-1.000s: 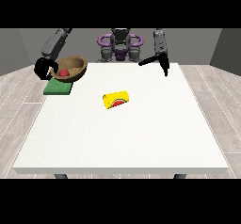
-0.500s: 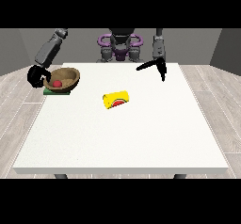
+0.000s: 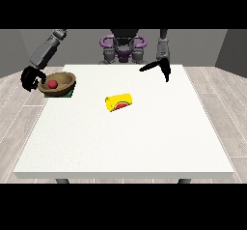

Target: Pick the cup and pour the ball into the bowl, then pick the bowl and place it on the pad

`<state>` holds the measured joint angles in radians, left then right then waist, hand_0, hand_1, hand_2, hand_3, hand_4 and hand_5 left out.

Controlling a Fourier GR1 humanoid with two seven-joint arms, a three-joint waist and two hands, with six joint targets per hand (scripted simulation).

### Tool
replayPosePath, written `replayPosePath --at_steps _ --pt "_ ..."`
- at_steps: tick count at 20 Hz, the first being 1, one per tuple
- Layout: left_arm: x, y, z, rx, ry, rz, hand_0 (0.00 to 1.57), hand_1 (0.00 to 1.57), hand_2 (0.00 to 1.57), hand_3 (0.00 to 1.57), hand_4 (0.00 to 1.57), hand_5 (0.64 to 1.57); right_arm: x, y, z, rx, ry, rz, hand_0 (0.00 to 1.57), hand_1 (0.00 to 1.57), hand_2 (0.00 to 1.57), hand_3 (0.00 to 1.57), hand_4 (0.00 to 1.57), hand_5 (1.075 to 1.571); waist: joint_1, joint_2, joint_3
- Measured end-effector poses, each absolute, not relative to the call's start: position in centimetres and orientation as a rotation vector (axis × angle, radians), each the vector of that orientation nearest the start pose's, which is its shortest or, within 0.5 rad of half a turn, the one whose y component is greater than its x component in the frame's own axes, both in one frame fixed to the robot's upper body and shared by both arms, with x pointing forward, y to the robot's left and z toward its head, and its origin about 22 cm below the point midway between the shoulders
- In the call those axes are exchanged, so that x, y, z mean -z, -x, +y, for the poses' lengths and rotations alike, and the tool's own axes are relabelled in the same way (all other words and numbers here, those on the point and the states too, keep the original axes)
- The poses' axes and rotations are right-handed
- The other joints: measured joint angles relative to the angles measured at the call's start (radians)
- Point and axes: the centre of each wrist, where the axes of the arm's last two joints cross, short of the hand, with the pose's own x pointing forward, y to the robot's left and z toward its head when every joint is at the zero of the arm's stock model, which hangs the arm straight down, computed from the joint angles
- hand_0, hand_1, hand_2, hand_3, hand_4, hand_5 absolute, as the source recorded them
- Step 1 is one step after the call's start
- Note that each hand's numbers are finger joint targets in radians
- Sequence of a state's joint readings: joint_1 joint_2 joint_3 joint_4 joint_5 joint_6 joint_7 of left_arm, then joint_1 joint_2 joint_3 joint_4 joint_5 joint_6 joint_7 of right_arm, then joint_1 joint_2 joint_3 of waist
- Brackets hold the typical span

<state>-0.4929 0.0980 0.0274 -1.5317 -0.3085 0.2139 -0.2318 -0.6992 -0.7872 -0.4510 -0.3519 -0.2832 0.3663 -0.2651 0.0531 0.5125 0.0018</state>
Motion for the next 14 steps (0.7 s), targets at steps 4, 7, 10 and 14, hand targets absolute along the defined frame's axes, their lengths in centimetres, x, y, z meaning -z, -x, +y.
replayPosePath --at_steps 4,7,10,14 --pt "-12.9 -32.8 19.3 0.246 -0.366 -2.235 0.00 0.00 0.00 0.00 0.00 1.566 -10.5 -32.6 -52.0 0.303 0.181 -1.593 1.57 1.57 1.57 0.00 0.71 1.569 -0.005 -0.033 0.0000" --pt "-12.7 -32.6 19.6 0.242 -0.357 -2.219 0.00 0.00 0.00 0.00 0.00 1.566 -10.5 -32.3 -52.3 0.308 0.169 -1.565 1.57 1.57 1.57 0.81 0.74 1.571 -0.005 -0.052 -0.0005" --pt "-13.2 -32.6 20.1 0.247 -0.341 -2.204 0.00 0.00 0.00 0.00 0.00 1.567 -10.0 -32.4 -52.1 0.299 0.171 -1.535 1.57 1.57 1.57 1.02 0.73 1.569 0.002 -0.063 -0.0008" --pt "-13.8 -32.1 20.1 0.244 -0.330 -2.220 0.00 0.00 0.00 0.00 0.00 1.565 -8.8 -32.0 -51.8 0.254 0.198 -1.521 1.57 1.57 1.57 1.11 0.69 1.565 0.004 -0.048 -0.0006"
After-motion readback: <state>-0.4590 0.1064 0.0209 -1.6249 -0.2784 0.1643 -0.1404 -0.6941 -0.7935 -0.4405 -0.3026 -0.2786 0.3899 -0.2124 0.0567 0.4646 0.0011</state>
